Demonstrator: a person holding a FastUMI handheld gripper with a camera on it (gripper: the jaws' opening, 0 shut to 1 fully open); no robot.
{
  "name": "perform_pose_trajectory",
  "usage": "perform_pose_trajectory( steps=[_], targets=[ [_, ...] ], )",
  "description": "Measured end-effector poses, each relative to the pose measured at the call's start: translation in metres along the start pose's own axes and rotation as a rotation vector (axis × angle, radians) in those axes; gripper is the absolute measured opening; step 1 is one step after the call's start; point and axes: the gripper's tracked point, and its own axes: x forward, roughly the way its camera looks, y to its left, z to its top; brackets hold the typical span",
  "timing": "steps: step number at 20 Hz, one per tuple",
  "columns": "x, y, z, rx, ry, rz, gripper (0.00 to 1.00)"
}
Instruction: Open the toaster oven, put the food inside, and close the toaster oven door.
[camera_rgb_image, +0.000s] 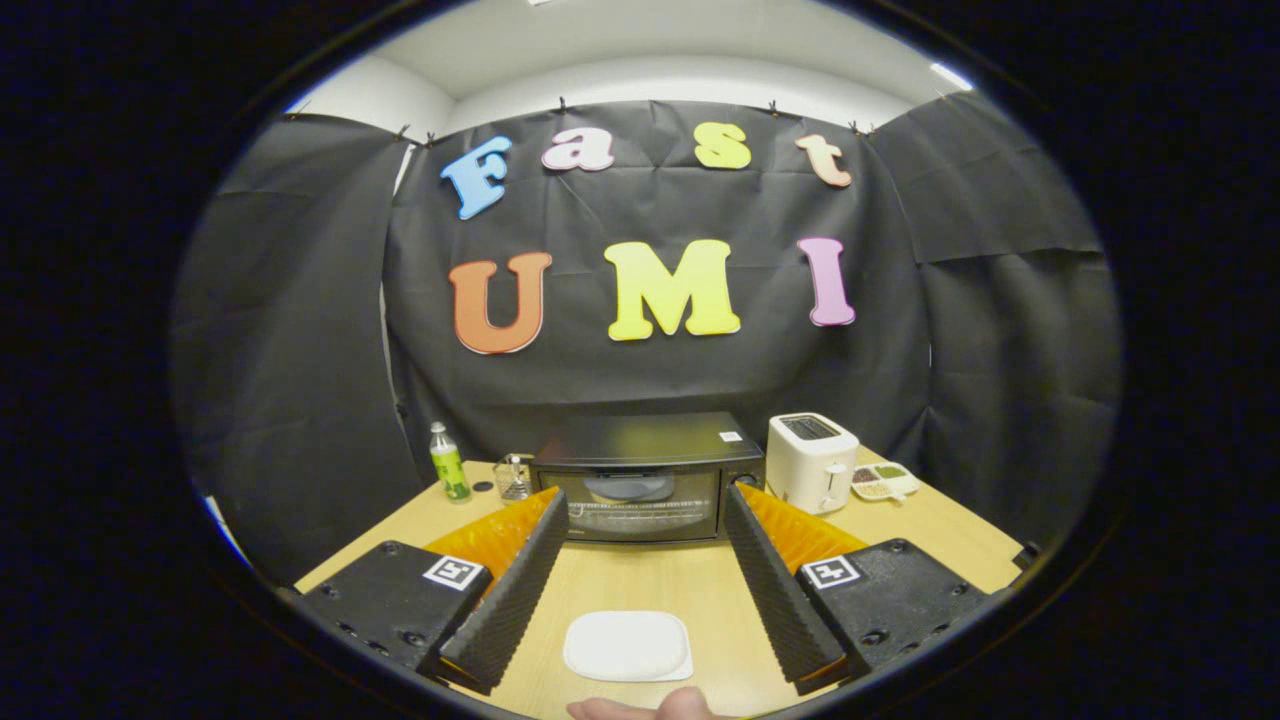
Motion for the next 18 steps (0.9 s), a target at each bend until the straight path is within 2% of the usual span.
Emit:
perform_pose_trajectory(
  steps=[3,6,8,10,18],
  targets=[
    [-0.029,-0.004,-0.001,-0.019,-0.025,-0.002,1.00],
    [-0.058,0.010,-0.011,-0.033,-0.022,0.049,1.00],
    [-0.073,0.009,-0.009,-0.055,-0.074,0.033,1.00],
    [-0.081,0.010,-0.006,-0.084,-0.128,0.009,1.00],
    [-0.092,0.020,-0.011,-0.088,-0.136,-0.004,1.00]
  ],
)
